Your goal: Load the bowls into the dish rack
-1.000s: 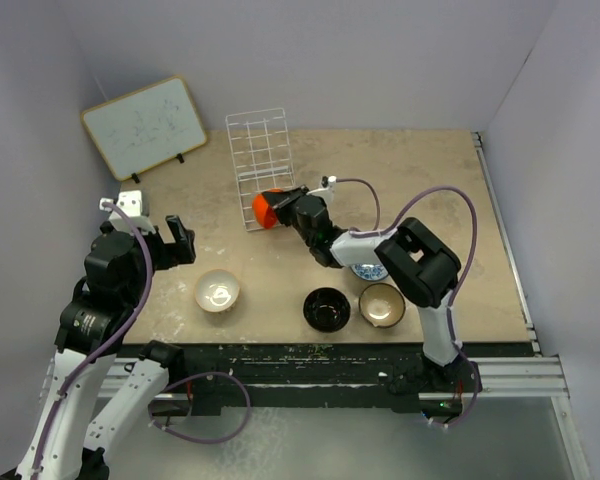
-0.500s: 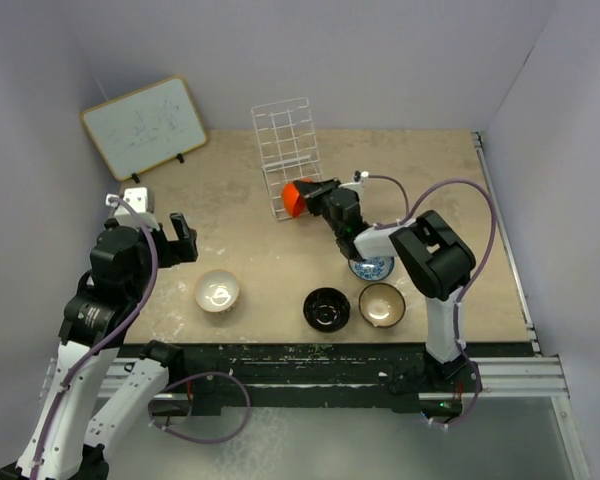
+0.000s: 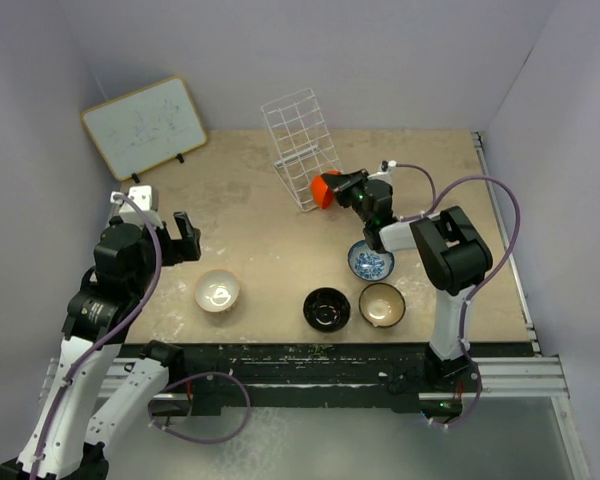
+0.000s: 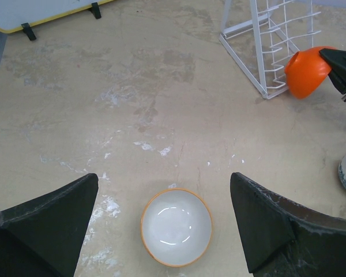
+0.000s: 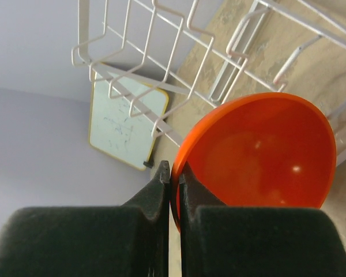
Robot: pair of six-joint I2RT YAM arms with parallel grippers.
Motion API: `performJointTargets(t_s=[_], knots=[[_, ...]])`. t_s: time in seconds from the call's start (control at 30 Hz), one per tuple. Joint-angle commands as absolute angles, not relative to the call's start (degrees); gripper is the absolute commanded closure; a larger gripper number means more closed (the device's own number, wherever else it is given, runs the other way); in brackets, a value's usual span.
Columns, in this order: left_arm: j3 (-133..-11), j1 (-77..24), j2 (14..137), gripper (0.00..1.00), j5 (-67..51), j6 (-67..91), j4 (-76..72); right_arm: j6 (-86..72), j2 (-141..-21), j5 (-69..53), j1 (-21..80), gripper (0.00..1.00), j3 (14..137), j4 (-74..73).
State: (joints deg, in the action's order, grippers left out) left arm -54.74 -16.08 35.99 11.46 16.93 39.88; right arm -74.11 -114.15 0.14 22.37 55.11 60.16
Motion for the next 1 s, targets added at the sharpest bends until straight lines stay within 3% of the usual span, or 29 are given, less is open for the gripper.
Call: performJointTargets(t_s=[0.0,0.13,0.23,0.47,0.97], knots=[[-54.88,-15.72,36.62,0.01,10.07,16.46,36.23,-72.02,-110.56,-3.6,21.54,1.0,53.08,72.88],[-54.68,-15.73,37.24,0.01,9.44,16.64,35.59,-79.96,-113.65,1.57,21.97,1.0,47.76,95.23],[-54.68,-15.72,38.07,0.01,8.42,16.93,35.01,-84.33,-115.86,8.75,23.55,1.0,46.17,104.02],[-55.94,-15.67,39.89,0.01,7.76,15.91,35.03,-80.16,-110.22,19.76,26.7,1.0,46.45,98.11],[-55.92,-15.68,39.71,0.01,6.99,14.95,35.9,-82.55,-117.58,25.5,29.7,1.0,51.39,100.19]])
